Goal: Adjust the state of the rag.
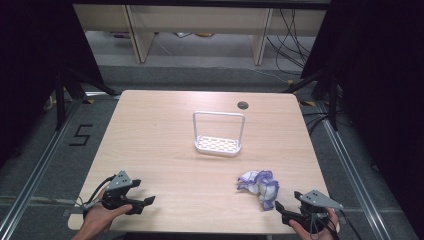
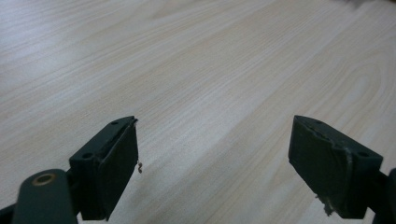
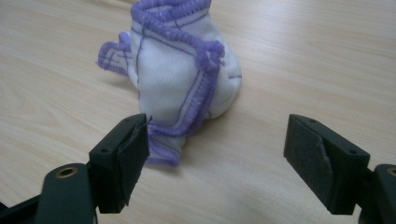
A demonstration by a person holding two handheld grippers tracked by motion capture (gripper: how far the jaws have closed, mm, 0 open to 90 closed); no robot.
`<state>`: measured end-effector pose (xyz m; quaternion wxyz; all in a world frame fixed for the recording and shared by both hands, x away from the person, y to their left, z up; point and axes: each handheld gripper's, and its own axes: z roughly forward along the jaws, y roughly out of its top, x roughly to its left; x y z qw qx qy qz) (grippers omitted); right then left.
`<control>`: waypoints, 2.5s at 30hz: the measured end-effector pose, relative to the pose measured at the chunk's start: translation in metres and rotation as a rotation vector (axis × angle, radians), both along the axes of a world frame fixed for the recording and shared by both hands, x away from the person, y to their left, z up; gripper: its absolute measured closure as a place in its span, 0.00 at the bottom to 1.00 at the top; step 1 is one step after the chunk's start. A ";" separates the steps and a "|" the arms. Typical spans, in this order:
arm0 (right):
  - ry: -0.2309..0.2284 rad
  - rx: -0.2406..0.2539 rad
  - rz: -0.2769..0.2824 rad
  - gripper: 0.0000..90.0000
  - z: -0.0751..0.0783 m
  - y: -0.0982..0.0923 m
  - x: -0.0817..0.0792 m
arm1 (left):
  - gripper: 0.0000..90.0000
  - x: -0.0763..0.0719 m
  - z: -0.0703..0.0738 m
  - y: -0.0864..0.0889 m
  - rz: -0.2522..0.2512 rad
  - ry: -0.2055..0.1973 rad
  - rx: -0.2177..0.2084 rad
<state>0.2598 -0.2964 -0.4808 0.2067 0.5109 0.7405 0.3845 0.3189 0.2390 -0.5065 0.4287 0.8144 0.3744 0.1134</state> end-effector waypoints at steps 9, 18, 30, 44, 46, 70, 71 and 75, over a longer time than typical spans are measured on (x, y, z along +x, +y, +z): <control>-0.023 -0.020 -0.002 0.18 0.010 0.009 0.004 | 0.17 0.000 0.000 0.000 0.001 0.005 0.001; -0.058 -0.036 0.014 0.17 0.018 0.014 0.009 | 0.17 0.000 0.000 0.000 0.002 0.004 -0.003; -0.034 -0.060 0.034 0.18 0.024 0.033 0.020 | 0.17 -0.001 0.000 -0.001 0.001 0.001 -0.012; 0.004 -0.145 0.117 0.18 0.025 0.046 0.059 | 0.17 -0.001 0.000 -0.002 -0.006 0.001 -0.010; 0.023 -0.143 0.122 0.18 0.022 0.048 0.065 | 0.17 -0.001 0.000 -0.002 -0.007 0.001 -0.010; 0.102 -0.100 0.206 0.79 0.028 0.055 0.084 | 0.17 0.000 0.000 -0.003 -0.024 0.007 -0.011; 0.054 -0.112 0.245 0.80 0.033 0.057 0.085 | 0.17 0.000 0.000 -0.004 -0.021 0.005 -0.013; 0.027 -0.078 0.273 0.82 0.050 0.069 0.079 | 0.17 0.000 0.000 -0.004 -0.021 0.005 -0.015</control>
